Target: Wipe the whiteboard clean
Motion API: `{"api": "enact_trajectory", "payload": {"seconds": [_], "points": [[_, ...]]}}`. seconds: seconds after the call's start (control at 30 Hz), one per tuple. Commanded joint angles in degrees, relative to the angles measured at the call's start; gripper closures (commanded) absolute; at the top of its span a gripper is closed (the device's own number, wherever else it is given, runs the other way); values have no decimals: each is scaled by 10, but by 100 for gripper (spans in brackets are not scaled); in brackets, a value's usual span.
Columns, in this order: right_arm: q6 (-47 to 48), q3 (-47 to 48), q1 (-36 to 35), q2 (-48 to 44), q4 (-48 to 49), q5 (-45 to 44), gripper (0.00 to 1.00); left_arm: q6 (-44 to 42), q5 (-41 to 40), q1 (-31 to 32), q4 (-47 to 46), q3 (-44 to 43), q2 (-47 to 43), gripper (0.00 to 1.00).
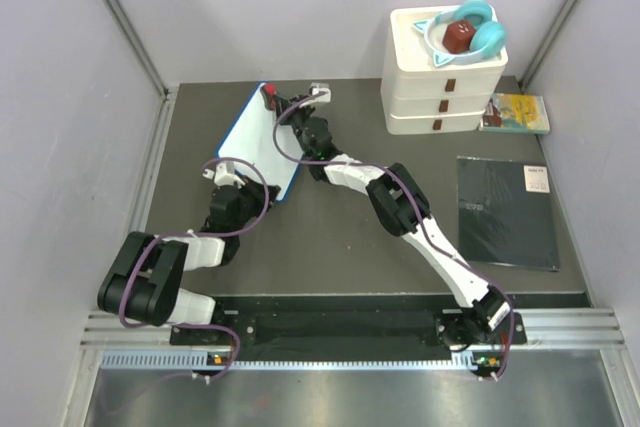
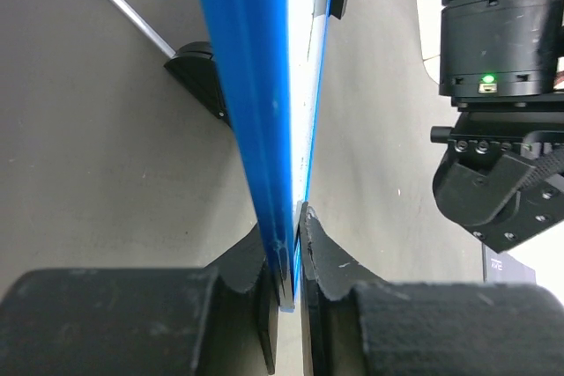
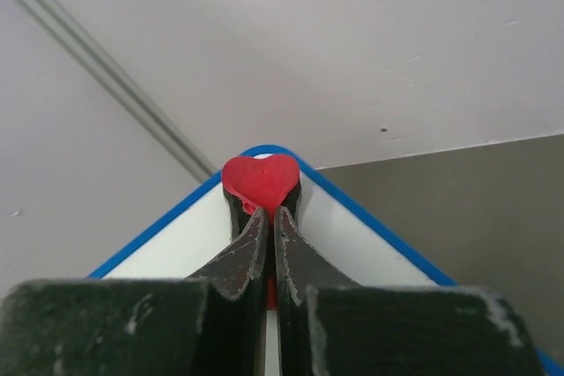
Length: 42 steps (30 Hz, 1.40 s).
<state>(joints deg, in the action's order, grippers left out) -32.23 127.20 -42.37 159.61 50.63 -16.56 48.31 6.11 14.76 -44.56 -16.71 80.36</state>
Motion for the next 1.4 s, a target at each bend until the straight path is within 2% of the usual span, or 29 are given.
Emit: {"api": "enact_trajectory", "payload": {"seconds": [0.0, 0.1, 0.4, 0.63, 0.93, 1.37], "points": [[20, 42, -35, -23, -3, 64, 100, -38, 131, 40, 228, 41, 30, 100], [18, 57, -38, -15, -13, 66, 100, -38, 129, 40, 228, 40, 29, 100], [26, 102, -29, 18, -79, 0, 100, -39, 128, 43, 228, 42, 23, 100], [14, 3, -17, -17, -65, -36, 100, -39, 127, 45, 228, 42, 23, 100], [15, -79, -10, -55, -57, -67, 100, -39, 125, 46, 228, 43, 21, 100], [16, -171, -3, -125, 34, -57, 100, -45, 123, 46, 238, 29, 27, 100]]}}
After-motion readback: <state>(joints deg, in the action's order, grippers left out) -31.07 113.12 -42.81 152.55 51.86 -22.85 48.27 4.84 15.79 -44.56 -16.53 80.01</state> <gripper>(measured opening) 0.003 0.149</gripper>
